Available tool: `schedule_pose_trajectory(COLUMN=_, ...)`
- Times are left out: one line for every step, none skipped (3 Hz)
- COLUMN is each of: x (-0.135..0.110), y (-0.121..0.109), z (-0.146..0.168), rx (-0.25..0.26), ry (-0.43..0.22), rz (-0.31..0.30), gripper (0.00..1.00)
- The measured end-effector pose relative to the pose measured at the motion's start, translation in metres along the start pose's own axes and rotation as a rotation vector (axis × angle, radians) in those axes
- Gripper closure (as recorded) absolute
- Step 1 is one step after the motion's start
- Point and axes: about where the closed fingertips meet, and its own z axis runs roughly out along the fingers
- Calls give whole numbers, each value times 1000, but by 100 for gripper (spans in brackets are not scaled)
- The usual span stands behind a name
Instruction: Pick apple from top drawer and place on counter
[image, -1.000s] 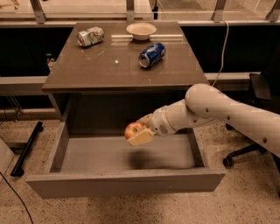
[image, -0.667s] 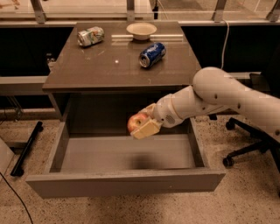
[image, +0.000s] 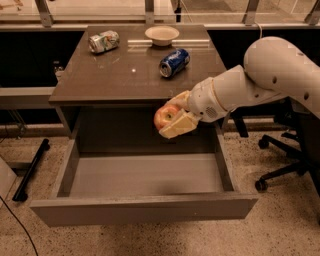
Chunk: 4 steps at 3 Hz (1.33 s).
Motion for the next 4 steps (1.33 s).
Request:
schedule_pose_trajectory(x=-18, y=-21, z=-21, rx=45, ry=5, rz=-18, gripper=100)
schedule_pose_trajectory(x=-21, y=-24, z=-24, rx=53, ry=1, rz=-22, gripper=100)
schedule_pose_trajectory(x=-19, y=-27, z=-19, rx=92, ry=-53, rz=12, gripper=100)
schedule_pose_trajectory(x=-22, y=-36, z=-10, rx=152, ry=-154, rz=49, gripper=100)
